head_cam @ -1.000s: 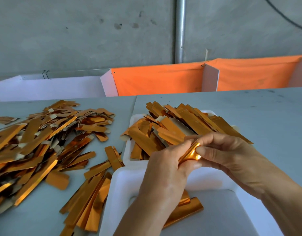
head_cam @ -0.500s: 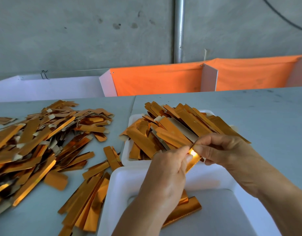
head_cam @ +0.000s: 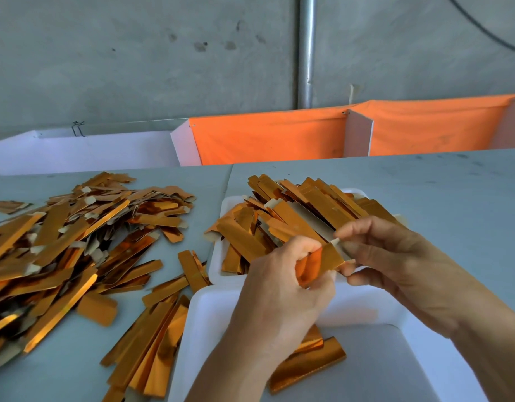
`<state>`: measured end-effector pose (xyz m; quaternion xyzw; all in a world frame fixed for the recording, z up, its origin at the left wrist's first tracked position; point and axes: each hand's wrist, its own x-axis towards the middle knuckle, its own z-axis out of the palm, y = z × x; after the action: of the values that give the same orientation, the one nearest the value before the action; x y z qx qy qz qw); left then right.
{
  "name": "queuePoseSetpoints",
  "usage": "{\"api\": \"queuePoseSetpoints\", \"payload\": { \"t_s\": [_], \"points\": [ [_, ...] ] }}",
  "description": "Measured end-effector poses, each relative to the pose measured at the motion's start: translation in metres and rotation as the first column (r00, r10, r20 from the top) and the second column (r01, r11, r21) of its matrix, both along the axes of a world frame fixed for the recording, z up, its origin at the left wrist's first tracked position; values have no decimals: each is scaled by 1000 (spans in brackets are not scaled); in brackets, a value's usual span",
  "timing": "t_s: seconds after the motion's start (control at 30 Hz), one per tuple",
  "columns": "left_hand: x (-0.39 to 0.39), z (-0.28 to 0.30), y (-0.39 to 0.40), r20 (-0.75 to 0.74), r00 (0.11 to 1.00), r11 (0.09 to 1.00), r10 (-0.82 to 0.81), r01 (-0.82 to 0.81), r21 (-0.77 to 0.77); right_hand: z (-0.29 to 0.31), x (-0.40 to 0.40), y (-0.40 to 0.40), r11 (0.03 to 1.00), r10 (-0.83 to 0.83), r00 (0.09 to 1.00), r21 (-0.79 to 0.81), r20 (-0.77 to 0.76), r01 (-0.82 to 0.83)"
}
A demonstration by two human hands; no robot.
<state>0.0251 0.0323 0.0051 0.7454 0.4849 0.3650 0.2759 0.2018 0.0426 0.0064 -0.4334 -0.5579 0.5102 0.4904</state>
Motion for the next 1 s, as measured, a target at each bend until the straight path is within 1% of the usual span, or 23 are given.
{"api": "queuePoseSetpoints", "payload": {
  "t_s": [0.13, 0.33, 0.43, 0.6, 0.73, 0.77, 0.8, 0.87, 0.93, 1.0],
  "points": [
    [-4, 0, 1, 34, 999, 999, -39, 40, -36, 4, 2, -1, 999, 47, 999, 20, -11, -47],
    [-9, -1, 3, 59, 994, 994, -88, 91, -56, 8, 11, -3, 987, 151, 987, 51, 59, -154],
    [-10, 0, 2, 58, 992, 992, -112, 115, -47, 8, 13, -3, 984, 143, 983, 90, 117, -154],
    [-10, 0, 2, 40, 988, 989, -147, 148, -21, 9, 7, -4, 984, 114, 985, 125, 130, -131],
    [-8, -1, 1, -20, 990, 990, -141, 141, 15, 7, 3, -4, 980, 101, 966, 144, 236, -138],
    [-8, -1, 0, -31, 989, 990, -142, 143, 20, 6, 3, -3, 981, 102, 967, 136, 233, -137],
    [-8, -1, 1, -33, 989, 989, -144, 144, 24, 7, 2, -4, 986, 100, 975, 115, 197, -124],
    [-9, -1, 2, -21, 988, 988, -150, 150, 26, 6, 3, -4, 989, 135, 989, 57, 61, -139],
    [-11, 0, 3, -12, 988, 987, -157, 157, 22, 6, 3, -4, 984, 175, 982, 1, -77, -175],
    [-12, -1, 3, -12, 988, 987, -157, 157, 20, 5, 4, -3, 973, 220, 963, -28, -155, -227]
  ]
}}
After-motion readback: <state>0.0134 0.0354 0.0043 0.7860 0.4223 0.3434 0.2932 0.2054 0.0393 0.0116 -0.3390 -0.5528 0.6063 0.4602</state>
